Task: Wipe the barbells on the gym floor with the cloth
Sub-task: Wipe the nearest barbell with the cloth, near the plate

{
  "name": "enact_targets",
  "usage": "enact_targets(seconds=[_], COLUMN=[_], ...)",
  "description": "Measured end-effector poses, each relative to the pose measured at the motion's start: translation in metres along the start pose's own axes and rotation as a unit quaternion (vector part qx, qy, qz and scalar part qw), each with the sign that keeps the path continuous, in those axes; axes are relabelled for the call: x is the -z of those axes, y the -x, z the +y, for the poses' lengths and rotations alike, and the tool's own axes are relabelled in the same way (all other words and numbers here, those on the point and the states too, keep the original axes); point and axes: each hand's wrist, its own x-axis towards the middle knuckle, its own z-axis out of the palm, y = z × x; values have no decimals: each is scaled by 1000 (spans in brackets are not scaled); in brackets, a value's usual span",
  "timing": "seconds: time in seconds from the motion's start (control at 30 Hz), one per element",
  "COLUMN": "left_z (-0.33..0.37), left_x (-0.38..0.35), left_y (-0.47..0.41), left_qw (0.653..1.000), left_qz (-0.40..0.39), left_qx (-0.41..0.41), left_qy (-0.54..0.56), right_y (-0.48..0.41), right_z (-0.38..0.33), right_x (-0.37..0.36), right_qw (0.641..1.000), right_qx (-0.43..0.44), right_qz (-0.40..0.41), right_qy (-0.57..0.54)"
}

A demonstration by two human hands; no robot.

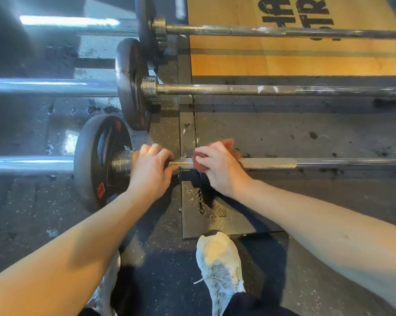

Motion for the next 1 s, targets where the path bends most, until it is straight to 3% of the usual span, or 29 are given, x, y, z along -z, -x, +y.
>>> enact_targets(seconds=[0.17, 0.33, 0.6, 0.73, 0.87, 1.0], left_z=[1, -3, -4, -1, -1, 1], left_x=[6, 3, -4, -4, -5, -6], left_y=[1, 0, 1, 2, 3, 5], left_qw=[1000, 1000, 1000, 1000, 1000, 1000], left_qz=[-22, -18, 3, 6, 17, 22], left_qx=[-8, -6, 5, 1, 3, 8], left_qy=[-7, 1, 6, -2, 9, 13], right_y=[29, 46, 3, 26, 82, 85], right_z=[26, 48, 1, 24, 76, 63], right_x=[25, 35, -2, 11, 46, 33], right_qw=[999, 998, 999, 998, 991, 965], right_qx=[27, 1, 24, 26, -81, -204], right_qz=[-43, -43, 1, -10, 83, 163], right_qy=[13, 52, 41, 59, 64, 19])
